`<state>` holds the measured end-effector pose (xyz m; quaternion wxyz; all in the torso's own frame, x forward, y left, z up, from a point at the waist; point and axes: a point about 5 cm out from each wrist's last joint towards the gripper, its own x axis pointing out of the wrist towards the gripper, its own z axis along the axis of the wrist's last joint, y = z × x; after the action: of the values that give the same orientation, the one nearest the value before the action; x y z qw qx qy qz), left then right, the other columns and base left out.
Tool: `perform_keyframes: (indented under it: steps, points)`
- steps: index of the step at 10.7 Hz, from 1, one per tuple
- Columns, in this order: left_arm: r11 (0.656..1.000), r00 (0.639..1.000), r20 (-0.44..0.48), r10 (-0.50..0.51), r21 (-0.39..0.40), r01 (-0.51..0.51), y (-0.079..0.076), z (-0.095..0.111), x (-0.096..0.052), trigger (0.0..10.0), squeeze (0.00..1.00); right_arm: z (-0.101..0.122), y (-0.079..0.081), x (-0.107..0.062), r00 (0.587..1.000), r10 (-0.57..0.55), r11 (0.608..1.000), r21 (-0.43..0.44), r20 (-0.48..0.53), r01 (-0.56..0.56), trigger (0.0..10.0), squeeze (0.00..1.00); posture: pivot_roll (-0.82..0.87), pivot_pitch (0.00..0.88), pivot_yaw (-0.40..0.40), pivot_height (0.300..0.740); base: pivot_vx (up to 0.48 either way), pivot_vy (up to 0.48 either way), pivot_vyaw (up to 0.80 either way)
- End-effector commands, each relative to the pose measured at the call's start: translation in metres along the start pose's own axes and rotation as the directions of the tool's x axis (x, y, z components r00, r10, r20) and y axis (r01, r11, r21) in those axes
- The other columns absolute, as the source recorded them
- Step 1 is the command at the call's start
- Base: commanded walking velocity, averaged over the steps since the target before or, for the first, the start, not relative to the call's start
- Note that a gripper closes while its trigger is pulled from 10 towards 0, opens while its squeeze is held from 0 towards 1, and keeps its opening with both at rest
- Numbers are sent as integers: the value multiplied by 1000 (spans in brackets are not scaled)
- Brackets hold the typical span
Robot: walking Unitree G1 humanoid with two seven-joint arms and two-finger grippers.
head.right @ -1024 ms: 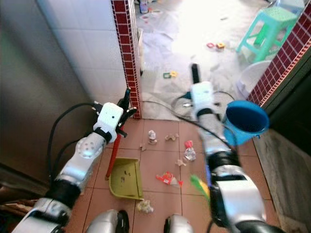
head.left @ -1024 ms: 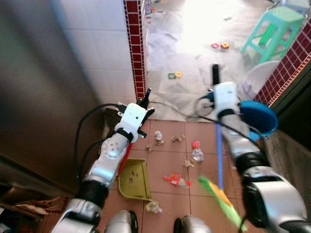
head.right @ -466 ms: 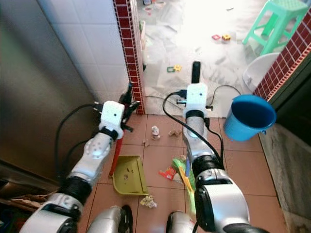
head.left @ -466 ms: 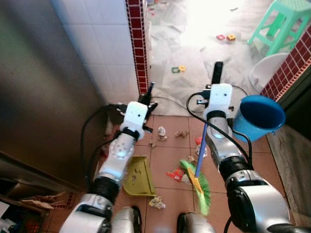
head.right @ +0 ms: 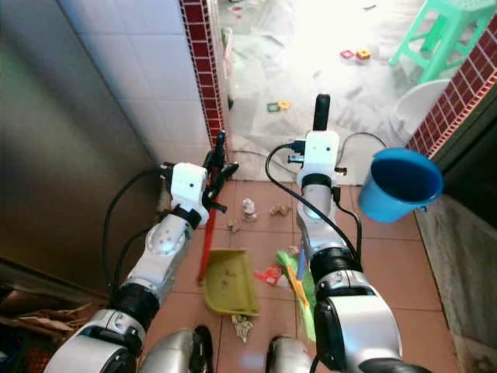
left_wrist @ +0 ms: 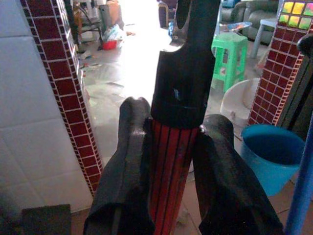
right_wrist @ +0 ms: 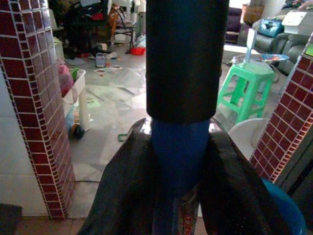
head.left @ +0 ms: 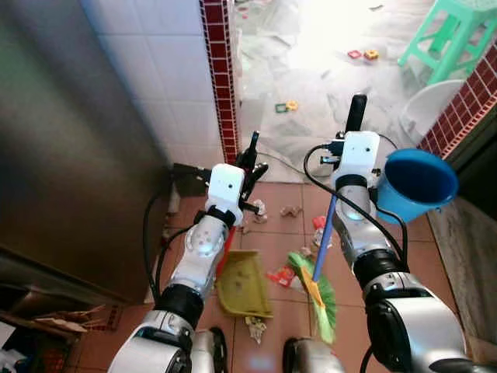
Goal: Sweep floor
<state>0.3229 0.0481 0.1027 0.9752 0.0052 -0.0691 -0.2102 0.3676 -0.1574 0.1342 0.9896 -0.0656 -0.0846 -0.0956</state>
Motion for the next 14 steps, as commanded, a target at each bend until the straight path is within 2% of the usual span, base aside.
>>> perform_keyframes:
  steps: [1, 3, 4, 5, 6, 8, 9, 10, 11, 12, 13, 14]
  points:
    - [998, 997, -76, -14, -64, 9, -6, -14, -4, 10000, 0, 3, -1, 1, 1000, -1, 1000, 0, 5, 1, 10000, 0, -48, 193, 46, 740, 0, 0, 0]
    - [997, 991, -125, -41, -72, 33, -10, -25, -8, 10000, 0, 1, 1, 2, 1000, -3, 1000, 17, -15, 4, 10000, 0, -54, 188, 46, 740, 0, 0, 0]
    - [994, 985, -163, -52, -98, 36, -14, -31, -9, 10000, 0, -2, 4, 1, 997, -9, 994, 111, -74, 18, 10000, 0, -59, 183, 50, 740, 0, 0, 0]
    - [989, 981, -182, -65, -140, 39, -18, -34, -8, 10000, 0, -6, 12, 3, 980, -1, 925, 372, -197, 75, 10000, 0, -64, 178, 51, 740, 0, 0, 0]
    - [990, 981, -183, -67, -138, 42, -18, -34, -8, 10000, 0, -5, 16, 5, 973, 23, 875, 476, -231, 93, 10000, 0, -68, 176, 52, 740, 0, 0, 0]
    - [989, 980, -187, -68, -143, 41, -18, -34, -7, 10000, 0, 11, 26, 12, 977, 86, 811, 583, -197, 46, 10000, 0, -72, 171, 49, 740, 0, 0, 0]
    - [988, 981, -186, -56, -153, 28, -17, -34, -6, 10000, 0, 24, 34, 17, 977, 144, 782, 623, -156, -16, 10000, 0, -77, 164, 46, 740, 0, 0, 0]
    - [986, 983, -178, -43, -169, 12, -14, -33, -5, 10000, 0, 37, 40, 20, 972, 211, 775, 624, -103, -102, 10000, 0, -77, 162, 44, 740, 0, 0, 0]
    - [982, 987, -161, -28, -188, -3, -10, -31, -4, 10000, 0, 57, 47, 24, 945, 327, 794, 543, -1, -274, 10000, 0, -85, 150, 40, 740, 0, 0, 0]
    - [978, 991, -136, -5, -209, -23, -4, -26, -1, 10000, 0, 74, 50, 25, 895, 438, 809, 399, 81, -432, 10000, 0, -96, 140, 38, 740, 0, 0, 0]
    - [975, 992, -123, 11, -220, -38, 0, -23, 0, 10000, 0, 86, 49, 25, 852, 504, 789, 326, 141, -521, 10000, 0, -103, 134, 38, 740, 0, 0, 0]
    - [971, 995, -101, 21, -235, -44, 3, -18, 2, 10000, 0, 97, 42, 27, 822, 538, 764, 305, 186, -569, 10000, 0, -111, 125, 36, 740, 0, 0, 0]
